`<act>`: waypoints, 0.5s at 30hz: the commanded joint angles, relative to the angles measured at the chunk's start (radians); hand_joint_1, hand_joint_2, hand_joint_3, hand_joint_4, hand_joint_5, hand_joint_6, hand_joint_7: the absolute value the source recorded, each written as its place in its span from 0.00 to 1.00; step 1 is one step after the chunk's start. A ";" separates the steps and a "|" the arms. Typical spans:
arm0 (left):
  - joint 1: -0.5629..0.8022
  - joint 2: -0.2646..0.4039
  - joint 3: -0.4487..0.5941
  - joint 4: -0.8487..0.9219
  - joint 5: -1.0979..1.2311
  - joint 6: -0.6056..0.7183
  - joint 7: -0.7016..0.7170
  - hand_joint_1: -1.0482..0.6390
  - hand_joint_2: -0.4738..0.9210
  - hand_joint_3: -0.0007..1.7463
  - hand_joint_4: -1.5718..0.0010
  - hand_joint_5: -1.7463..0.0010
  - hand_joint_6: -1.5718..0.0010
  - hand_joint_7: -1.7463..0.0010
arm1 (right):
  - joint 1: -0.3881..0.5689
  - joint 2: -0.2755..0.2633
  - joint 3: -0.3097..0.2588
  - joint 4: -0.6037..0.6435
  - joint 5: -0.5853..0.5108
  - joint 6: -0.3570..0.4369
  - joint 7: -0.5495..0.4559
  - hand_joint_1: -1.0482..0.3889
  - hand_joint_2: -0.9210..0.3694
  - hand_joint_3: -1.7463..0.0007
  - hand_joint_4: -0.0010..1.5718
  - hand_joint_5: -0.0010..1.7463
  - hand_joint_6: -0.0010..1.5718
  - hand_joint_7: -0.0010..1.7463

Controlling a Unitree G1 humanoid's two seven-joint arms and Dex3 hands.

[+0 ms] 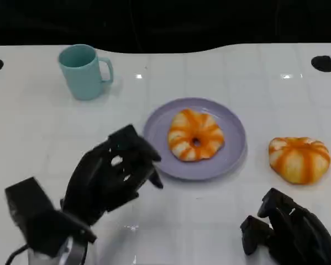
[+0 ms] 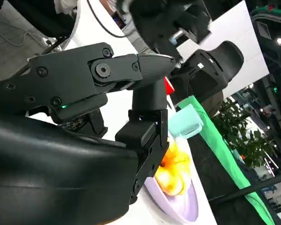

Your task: Grasp the bread from the table and place it into the plate.

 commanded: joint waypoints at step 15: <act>0.279 -0.018 0.037 -0.243 -0.127 0.336 -0.099 0.27 1.00 0.23 0.45 0.00 0.63 0.00 | 0.016 -0.015 0.005 -0.024 0.001 0.011 -0.015 0.34 0.00 0.87 0.50 0.96 0.44 0.80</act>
